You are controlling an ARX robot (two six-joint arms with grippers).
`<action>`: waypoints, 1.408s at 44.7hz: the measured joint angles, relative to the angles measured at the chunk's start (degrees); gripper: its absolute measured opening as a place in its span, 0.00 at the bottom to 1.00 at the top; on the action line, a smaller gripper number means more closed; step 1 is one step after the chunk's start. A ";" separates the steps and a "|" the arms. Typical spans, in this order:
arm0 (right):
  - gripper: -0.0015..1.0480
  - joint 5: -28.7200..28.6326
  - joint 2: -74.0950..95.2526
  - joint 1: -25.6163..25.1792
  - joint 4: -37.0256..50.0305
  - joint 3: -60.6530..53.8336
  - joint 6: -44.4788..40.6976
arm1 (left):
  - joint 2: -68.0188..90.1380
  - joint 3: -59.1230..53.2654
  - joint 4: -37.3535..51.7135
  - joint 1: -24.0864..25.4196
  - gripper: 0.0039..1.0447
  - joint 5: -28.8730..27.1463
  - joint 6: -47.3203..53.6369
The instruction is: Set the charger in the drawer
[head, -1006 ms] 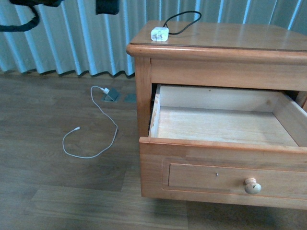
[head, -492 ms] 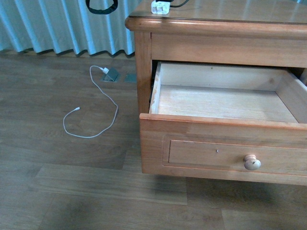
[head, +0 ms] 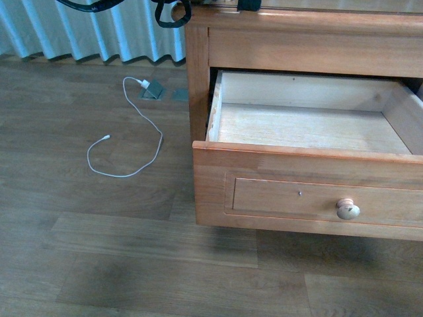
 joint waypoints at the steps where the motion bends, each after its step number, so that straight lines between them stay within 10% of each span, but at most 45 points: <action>1: 0.92 0.00 0.00 0.00 0.00 0.00 -0.02 | 0.24 0.37 -0.04 0.00 0.94 -0.04 -0.15; 9: 0.92 0.00 0.00 0.00 0.00 0.00 -0.02 | 1.79 3.17 -1.18 -0.02 0.94 -0.57 -0.24; 27: 0.92 0.00 0.00 0.00 0.00 0.00 -0.02 | 2.34 3.74 -0.92 -0.61 0.38 -0.92 -0.04; 63: 0.92 0.00 0.00 0.00 0.00 0.00 -0.02 | -32.37 -38.58 11.06 -0.61 0.38 7.04 4.83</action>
